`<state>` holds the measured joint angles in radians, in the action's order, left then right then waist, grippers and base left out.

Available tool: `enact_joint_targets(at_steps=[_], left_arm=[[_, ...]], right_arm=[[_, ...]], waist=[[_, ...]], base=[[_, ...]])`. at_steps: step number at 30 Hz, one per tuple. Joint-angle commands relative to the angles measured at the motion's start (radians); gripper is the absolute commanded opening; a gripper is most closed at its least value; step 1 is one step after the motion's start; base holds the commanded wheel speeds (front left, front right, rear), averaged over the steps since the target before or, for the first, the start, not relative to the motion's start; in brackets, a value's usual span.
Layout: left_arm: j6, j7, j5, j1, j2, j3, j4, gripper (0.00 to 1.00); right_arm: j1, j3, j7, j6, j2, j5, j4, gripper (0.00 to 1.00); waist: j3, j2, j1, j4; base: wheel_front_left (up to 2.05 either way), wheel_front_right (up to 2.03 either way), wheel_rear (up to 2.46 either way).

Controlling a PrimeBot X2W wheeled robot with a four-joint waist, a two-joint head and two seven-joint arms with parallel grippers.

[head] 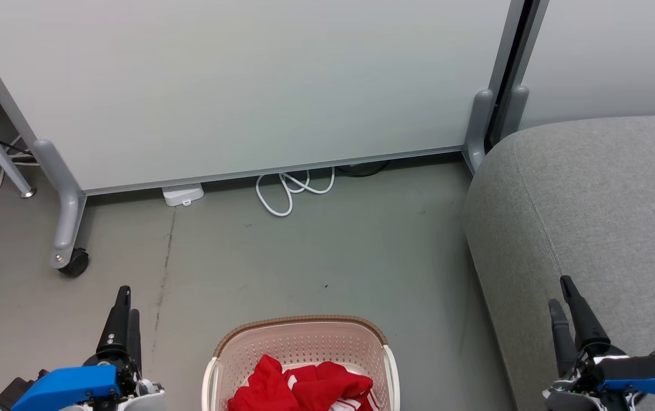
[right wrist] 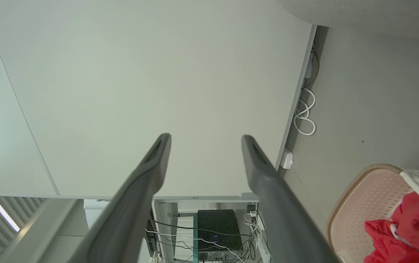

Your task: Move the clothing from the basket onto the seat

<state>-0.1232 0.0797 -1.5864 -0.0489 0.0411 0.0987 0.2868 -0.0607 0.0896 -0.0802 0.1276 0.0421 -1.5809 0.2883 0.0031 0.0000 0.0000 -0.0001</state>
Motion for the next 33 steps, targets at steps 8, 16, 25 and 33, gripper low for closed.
enact_joint_targets(at_steps=[8, 16, 25, 33], left_arm=[[0.019, -0.044, 0.133, -0.031, 0.007, -0.02, -0.035, 1.0], [0.036, -0.079, 0.327, -0.032, 0.007, -0.05, -0.048, 1.0], [0.042, -0.114, 0.546, -0.03, 0.015, -0.085, -0.051, 1.0], [0.04, -0.143, 0.697, -0.025, 0.022, -0.113, -0.054, 1.0]], right_arm=[[-0.025, -0.011, 0.044, 0.002, 0.004, 0.167, -0.014, 1.0], [-0.028, -0.023, 0.079, 0.002, 0.005, 0.384, -0.021, 1.0], [-0.026, -0.032, 0.114, 0.002, 0.006, 0.578, -0.031, 1.0], [-0.021, -0.039, 0.143, 0.003, 0.006, 0.73, -0.035, 1.0]], waist=[[0.002, 0.0, 0.0, 0.001], [0.004, 0.0, 0.0, 0.002], [0.005, 0.0, 0.0, 0.004], [0.003, 0.0, 0.0, 0.006]], base=[[0.0, 0.0, 0.0], [0.0, 0.0, 0.0], [0.0, 0.0, 0.0], [0.0, 0.0, 0.0]])
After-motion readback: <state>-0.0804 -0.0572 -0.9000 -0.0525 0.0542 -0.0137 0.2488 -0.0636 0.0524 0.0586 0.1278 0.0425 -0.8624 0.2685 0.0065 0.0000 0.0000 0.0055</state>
